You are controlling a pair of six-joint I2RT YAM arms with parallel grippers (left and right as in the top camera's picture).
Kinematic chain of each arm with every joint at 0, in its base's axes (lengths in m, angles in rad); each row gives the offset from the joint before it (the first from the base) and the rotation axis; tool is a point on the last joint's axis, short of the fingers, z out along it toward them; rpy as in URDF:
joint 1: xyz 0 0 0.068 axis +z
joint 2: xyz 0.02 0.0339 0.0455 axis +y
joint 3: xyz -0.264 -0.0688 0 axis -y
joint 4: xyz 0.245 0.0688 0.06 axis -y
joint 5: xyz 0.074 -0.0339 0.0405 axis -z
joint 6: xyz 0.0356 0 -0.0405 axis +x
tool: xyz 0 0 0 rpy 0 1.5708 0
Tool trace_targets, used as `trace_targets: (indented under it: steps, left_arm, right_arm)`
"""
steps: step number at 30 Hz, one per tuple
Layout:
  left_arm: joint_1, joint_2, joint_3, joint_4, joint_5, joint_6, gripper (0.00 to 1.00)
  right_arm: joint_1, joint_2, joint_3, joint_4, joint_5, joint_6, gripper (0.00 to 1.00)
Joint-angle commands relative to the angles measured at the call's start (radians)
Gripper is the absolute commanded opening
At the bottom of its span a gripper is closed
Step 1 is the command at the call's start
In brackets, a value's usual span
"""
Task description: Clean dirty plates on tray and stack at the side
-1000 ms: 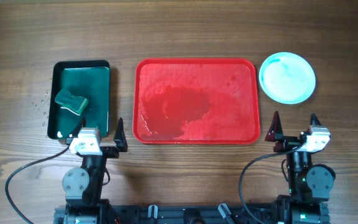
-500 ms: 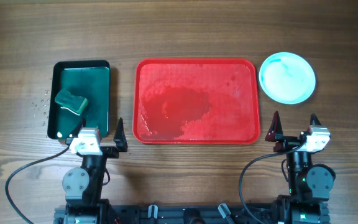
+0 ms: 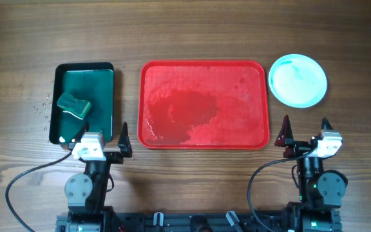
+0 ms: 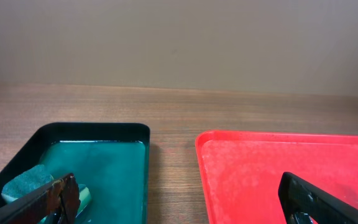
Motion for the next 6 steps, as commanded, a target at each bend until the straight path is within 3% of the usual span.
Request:
trace_targets:
  steps: [1,6]
  left_arm:
    - [-0.005,-0.011,-0.004,-0.005,-0.003,0.016,1.00]
    - [-0.005,-0.011,-0.004,-0.005,-0.003,0.016,1.00]
  right_arm:
    - [-0.005,-0.008,-0.001,0.002,-0.008,-0.017,1.00]
    - [-0.005,-0.008,-0.001,0.002,-0.008,-0.017,1.00]
